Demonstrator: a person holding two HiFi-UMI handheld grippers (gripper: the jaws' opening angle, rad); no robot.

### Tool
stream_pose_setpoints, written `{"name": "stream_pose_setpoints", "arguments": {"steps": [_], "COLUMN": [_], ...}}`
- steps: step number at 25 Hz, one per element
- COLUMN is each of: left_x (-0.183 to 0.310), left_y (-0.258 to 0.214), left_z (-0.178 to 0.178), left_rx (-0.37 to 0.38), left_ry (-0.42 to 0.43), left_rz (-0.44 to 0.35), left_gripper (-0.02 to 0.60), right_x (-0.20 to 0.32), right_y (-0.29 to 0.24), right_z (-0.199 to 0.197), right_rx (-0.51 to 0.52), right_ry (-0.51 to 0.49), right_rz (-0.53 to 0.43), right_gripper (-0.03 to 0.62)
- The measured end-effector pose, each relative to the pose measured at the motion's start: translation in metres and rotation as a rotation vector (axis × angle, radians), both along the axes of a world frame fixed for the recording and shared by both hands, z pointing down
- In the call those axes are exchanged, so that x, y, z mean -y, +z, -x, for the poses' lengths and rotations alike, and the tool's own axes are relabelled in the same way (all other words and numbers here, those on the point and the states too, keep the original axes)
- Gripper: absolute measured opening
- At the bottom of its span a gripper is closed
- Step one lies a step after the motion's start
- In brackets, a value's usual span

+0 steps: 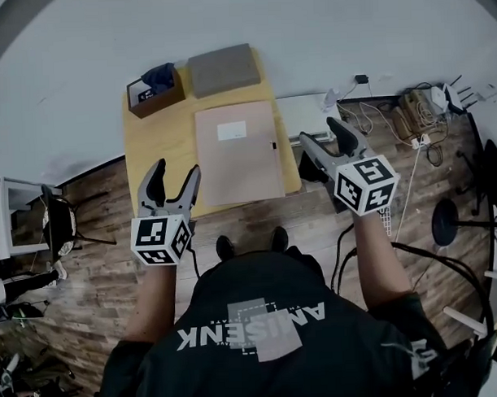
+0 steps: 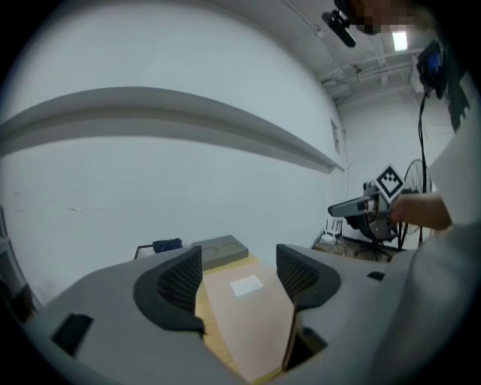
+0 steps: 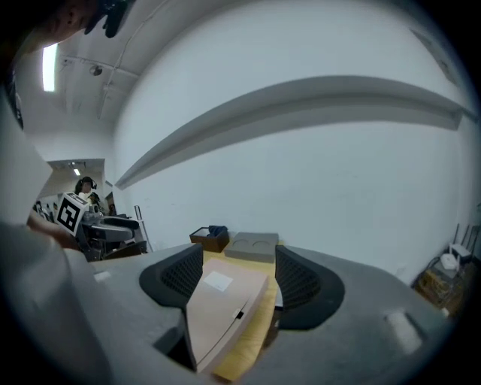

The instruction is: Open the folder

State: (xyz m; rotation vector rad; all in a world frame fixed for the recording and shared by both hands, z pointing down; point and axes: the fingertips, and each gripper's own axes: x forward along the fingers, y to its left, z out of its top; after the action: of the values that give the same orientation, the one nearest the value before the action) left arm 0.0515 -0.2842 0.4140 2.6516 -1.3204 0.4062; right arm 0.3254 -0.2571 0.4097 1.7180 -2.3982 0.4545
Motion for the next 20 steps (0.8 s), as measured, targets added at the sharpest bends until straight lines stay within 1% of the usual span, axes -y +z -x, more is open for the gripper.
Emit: {"name": "stream_pose_setpoints", "arguments": {"steps": [2,3,6,9,12,15,18,20], "left_x": [-0.008,-0.013,-0.024,-0.029,-0.039,-0.054,-0.066,-0.070], "left_y": [0.026,0.038,0.065,0.091,0.123,0.150,0.174,0.191], "left_z": [-0.007,-0.012,-0.027,-0.041,-0.056,-0.070,-0.086,-0.093], "left_rx": [0.095,0.131,0.205,0.277,0.366,0.471,0.530,0.582], "left_ry": [0.018,0.034,0.075,0.115,0.172,0.248,0.334,0.390], "left_rz": [0.036,0.055,0.094,0.127,0.173,0.195,0.199,0.188], "left_gripper": [0.295,0.295,0.295,0.295,0.295,0.295,0.295,0.295], "right_x": [0.002,0.002,0.001,0.005,0.009,0.009,0.007,0.008], "right_y": [0.032,0.048,0.091,0.132,0.173,0.206,0.234,0.249], "right_z": [0.006,0.008,0.017,0.020,0.016,0.021,0.027,0.030], "right_rx": [0.071,0.118,0.253,0.347,0.415,0.448,0.472,0.483], "right_ry": [-0.051,-0.076,-0.129,-0.122,-0.095,-0.112,-0.128,-0.125], "right_rz": [0.082,0.130,0.268,0.378,0.486,0.581,0.650,0.675], "right_gripper": [0.287,0.287,0.287,0.287,0.287,0.287,0.287,0.287]}}
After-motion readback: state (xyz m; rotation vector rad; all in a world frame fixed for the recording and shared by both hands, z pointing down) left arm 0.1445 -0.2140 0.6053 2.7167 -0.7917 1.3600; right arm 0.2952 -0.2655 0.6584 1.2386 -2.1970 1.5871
